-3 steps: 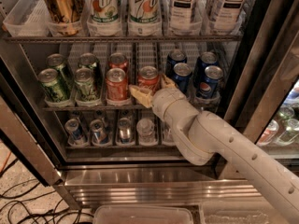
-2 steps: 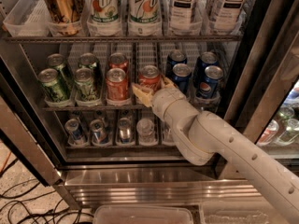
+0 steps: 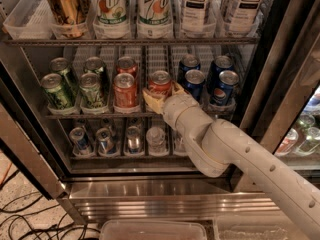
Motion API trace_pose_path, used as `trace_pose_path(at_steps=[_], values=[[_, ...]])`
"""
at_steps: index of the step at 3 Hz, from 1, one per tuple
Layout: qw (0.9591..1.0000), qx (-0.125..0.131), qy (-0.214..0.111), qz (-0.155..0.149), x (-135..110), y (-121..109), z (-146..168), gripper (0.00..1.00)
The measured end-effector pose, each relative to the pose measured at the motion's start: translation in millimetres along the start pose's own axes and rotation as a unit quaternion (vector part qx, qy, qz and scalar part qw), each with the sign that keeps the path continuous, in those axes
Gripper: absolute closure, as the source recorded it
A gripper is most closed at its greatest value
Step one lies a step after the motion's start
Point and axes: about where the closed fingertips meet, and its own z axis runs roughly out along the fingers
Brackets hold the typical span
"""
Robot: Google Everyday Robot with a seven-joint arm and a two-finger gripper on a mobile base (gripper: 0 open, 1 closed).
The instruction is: Pick coke can from middle shelf of fridge
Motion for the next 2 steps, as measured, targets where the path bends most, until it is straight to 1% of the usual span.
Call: trace_pose_path(at_steps=[1,2], values=[[0.9999,-0.009,-0.010,-0.008,-24,-3,-9,1.00],[0.9986,-0.029,-0.028,-0.034,-64,-8,-20,1.00]])
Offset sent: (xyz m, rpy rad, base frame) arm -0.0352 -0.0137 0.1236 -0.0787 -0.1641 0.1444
